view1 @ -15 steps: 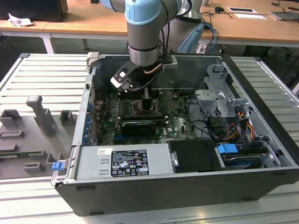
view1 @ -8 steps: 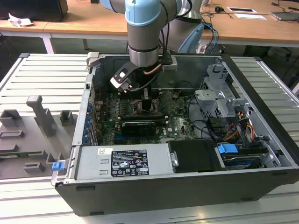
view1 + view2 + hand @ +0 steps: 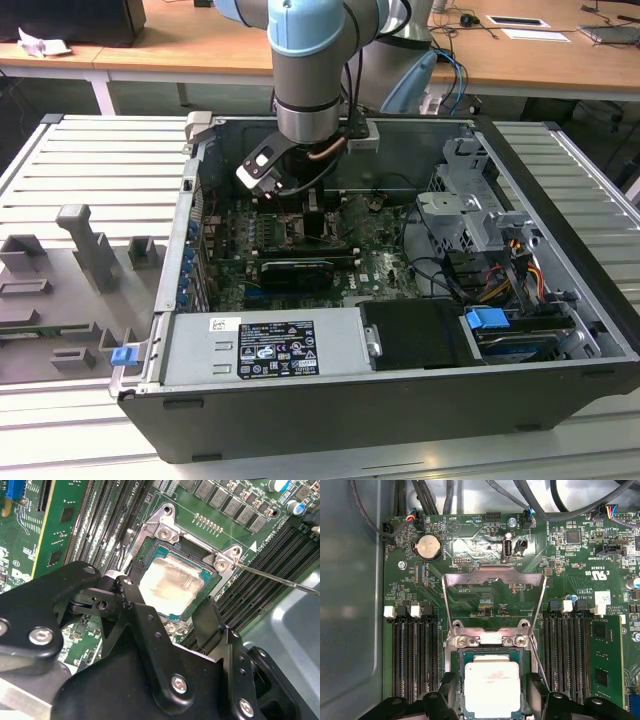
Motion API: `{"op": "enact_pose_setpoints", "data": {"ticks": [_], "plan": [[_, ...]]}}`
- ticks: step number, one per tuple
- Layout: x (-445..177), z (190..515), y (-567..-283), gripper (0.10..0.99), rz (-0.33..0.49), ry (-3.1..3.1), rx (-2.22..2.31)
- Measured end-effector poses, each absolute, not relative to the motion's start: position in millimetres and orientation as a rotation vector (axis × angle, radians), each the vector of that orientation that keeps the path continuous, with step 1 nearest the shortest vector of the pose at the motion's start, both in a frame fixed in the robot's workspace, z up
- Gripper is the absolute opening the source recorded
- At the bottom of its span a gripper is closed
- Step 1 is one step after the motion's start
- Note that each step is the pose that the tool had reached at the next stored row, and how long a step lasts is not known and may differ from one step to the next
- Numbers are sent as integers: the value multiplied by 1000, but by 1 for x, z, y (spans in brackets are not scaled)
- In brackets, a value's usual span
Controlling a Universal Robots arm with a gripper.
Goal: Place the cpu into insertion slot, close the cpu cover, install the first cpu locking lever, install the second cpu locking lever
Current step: 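Place the cpu into insertion slot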
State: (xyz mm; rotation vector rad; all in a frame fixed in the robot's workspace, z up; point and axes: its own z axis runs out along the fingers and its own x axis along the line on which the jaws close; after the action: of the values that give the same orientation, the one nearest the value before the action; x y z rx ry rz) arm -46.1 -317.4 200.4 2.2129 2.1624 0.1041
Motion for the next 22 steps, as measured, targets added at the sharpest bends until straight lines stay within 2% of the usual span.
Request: {"op": "enact_pose_setpoints", "data": {"ticks": [15,16,19,20,22], "plan": [[-46,221,-317,651,104,2162,2213],[-46,222,-317,522,104,2162,2213],[-46,224,-317,341,103,2162,2214],[-46,225,-317,220,103,2162,2213],[-46,227,-317,106,103,2162,2213]]}}
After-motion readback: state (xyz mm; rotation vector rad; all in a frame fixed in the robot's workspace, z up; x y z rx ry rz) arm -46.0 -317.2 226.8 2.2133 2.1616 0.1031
